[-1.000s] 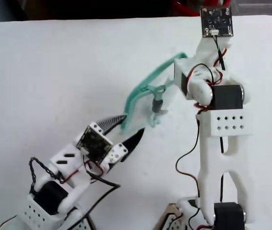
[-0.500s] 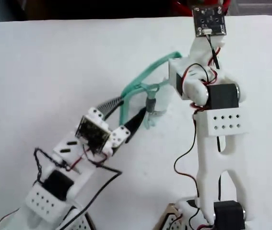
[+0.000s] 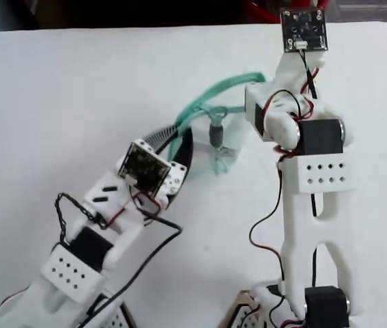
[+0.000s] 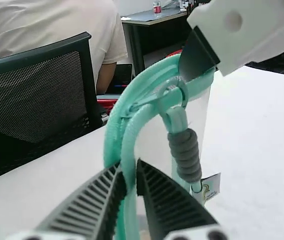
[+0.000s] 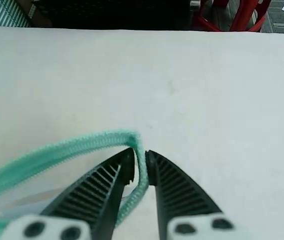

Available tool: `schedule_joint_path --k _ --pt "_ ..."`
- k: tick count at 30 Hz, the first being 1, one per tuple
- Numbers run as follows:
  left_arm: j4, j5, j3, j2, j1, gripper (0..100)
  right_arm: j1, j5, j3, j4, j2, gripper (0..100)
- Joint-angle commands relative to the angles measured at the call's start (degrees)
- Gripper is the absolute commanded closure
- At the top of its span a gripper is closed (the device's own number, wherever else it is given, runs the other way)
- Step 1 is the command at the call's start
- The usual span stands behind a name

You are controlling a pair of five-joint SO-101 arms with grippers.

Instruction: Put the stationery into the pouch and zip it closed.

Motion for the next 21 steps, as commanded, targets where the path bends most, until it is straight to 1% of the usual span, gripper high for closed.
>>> schedule_joint_path --k 1,5,7,11,14,16,18,20,21 --pt "1.8 0.4 0.8 -6.0 0.8 98 -1.9 0.1 0.4 0.3 0.7 98.0" --pt "7.2 0.4 0.0 -8.7 4.2 98 -4.2 0.1 0.4 -0.4 0.7 97.8" --pt "8.5 0.3 -0.4 -8.7 6.5 98 -5.5 0.1 0.4 -0.4 0.7 97.8" --pt "8.0 0.3 -0.4 -8.8 7.2 98 -6.7 0.1 0.4 -0.3 0.7 97.8" --pt "5.6 0.3 -0.2 -8.7 5.9 97 -6.7 0.1 0.4 -0.3 0.7 97.9" --pt "5.0 0.5 -0.1 -8.7 5.9 93 -7.1 0.1 0.4 -0.3 0.7 97.9" --pt "5.4 0.8 -0.1 -8.7 6.3 86 -7.8 0.4 0.4 -0.3 0.7 97.9" --pt "5.5 1.3 0.0 -8.7 6.4 82 -9.2 2.6 0.4 -0.3 0.7 98.0" --pt "5.5 2.5 0.0 -8.7 6.4 81 -9.8 3.7 0.4 -0.3 0.7 98.0"
